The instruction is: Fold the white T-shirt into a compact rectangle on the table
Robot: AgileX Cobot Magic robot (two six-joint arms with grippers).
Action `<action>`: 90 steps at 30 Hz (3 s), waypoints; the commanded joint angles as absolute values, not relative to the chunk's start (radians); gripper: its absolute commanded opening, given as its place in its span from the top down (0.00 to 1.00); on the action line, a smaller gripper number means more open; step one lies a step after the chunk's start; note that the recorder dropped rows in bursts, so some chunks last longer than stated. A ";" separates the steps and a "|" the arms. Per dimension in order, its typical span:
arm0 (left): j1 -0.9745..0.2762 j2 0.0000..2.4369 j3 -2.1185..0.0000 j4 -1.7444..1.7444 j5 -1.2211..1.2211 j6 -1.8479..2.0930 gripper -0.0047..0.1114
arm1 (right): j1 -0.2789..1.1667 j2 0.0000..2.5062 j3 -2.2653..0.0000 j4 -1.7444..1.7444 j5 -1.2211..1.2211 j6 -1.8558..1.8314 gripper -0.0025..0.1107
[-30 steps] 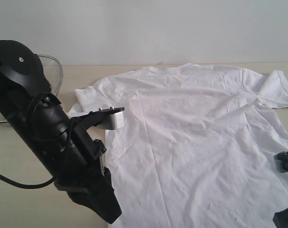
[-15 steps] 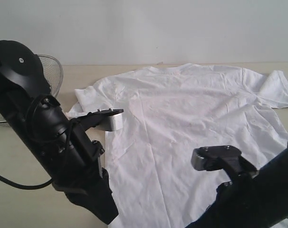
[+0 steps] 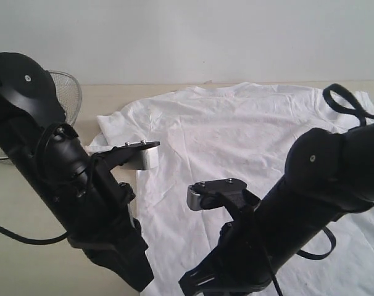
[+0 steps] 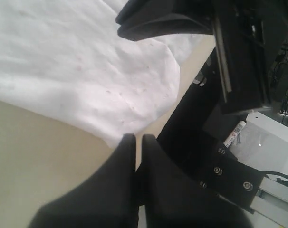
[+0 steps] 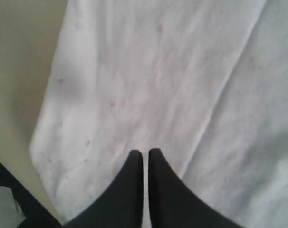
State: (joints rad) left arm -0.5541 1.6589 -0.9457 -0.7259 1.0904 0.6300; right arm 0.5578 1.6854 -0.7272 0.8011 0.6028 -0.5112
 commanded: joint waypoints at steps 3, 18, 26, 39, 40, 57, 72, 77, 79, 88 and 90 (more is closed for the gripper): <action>-0.560 1.652 -0.942 -0.718 1.119 0.621 0.92 | 0.558 1.744 -0.761 0.802 0.614 -0.524 0.98; -0.556 1.637 -0.942 -0.700 1.074 0.616 0.92 | 0.558 1.780 -0.761 0.802 0.636 -0.533 0.98; -0.528 1.569 -0.942 -0.684 1.025 0.598 0.92 | 0.558 1.809 -0.761 0.803 0.638 -0.535 0.98; -0.448 1.409 -0.942 -0.664 1.020 0.588 0.92 | 0.558 1.839 -0.763 0.902 0.643 -0.580 0.98; -0.448 1.405 -0.942 -0.662 1.020 0.588 0.92 | 0.558 1.839 -0.767 0.915 0.648 -0.593 0.98; -0.448 1.398 -0.942 -0.631 1.038 0.576 0.92 | 0.678 1.854 -0.873 0.929 0.628 -0.564 0.98; -0.448 1.390 -0.942 -0.629 1.036 0.576 0.92 | 0.678 1.908 -0.873 0.913 0.585 -0.557 0.98; -0.448 1.390 -0.942 -0.619 1.034 0.569 0.92 | 0.689 1.926 -0.882 0.914 0.590 -0.557 0.98; -0.448 1.390 -0.942 -0.612 1.025 0.560 0.92 | 0.705 1.932 -0.892 0.922 0.590 -0.552 0.98; -0.448 1.348 -0.942 -0.603 0.971 0.547 0.92 | 0.721 1.965 -0.910 0.948 0.610 -0.541 0.98; -0.448 1.329 -0.942 -0.581 0.957 0.528 0.92 | 0.721 1.965 -0.910 0.952 0.609 -0.542 0.98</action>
